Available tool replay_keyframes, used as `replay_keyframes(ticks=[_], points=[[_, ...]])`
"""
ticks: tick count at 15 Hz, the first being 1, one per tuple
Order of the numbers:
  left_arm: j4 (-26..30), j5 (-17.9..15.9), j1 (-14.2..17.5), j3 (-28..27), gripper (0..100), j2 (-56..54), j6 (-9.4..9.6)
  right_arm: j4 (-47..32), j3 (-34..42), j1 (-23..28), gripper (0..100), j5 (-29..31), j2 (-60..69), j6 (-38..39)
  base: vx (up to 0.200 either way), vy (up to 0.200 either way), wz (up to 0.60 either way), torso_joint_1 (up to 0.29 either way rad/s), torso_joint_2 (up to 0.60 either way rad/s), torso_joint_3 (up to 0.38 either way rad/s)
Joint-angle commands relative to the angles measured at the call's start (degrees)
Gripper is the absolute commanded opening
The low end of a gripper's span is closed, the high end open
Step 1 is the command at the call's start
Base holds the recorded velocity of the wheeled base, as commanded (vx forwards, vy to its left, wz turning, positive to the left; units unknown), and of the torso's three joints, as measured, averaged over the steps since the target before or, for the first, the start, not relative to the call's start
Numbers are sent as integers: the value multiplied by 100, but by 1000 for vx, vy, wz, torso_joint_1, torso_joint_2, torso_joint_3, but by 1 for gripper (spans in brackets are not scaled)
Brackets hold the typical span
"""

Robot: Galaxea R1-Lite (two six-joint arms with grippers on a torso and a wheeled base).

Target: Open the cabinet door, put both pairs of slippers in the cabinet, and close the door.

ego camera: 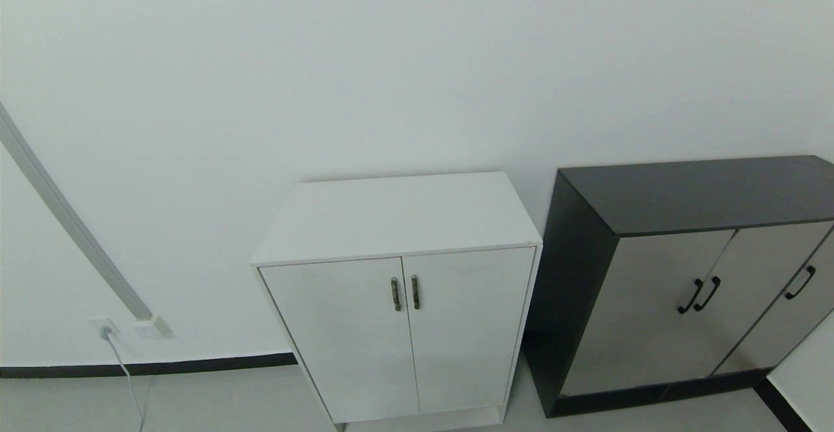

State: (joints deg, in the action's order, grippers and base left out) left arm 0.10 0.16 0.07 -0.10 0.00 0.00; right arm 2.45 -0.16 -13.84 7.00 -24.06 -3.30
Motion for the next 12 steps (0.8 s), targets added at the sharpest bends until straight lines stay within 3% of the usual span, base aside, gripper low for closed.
replay_keyframes(ticks=[1, 7, 10, 12], points=[[-1, 2, 1, 1, 0, 0, 0, -69, -28, 21, 0, -322, -19, 58, 0, 0, 0, 0, 0, 0], [-1, 2, 1, 10, 0, 0, 0, -271, 7, 65, 0, -577, -81, 102, 0, 0, 0, 0, 0, 0], [-1, 2, 1, 10, 0, 0, 0, -263, 7, 1067, 0, -550, 218, 234, 0, 0, 0, 0, 0, 0], [-1, 2, 1, 1, 0, 0, 0, -263, 16, 1357, 0, -550, 745, 242, 0, 0, 0, 0, 0, 0]])
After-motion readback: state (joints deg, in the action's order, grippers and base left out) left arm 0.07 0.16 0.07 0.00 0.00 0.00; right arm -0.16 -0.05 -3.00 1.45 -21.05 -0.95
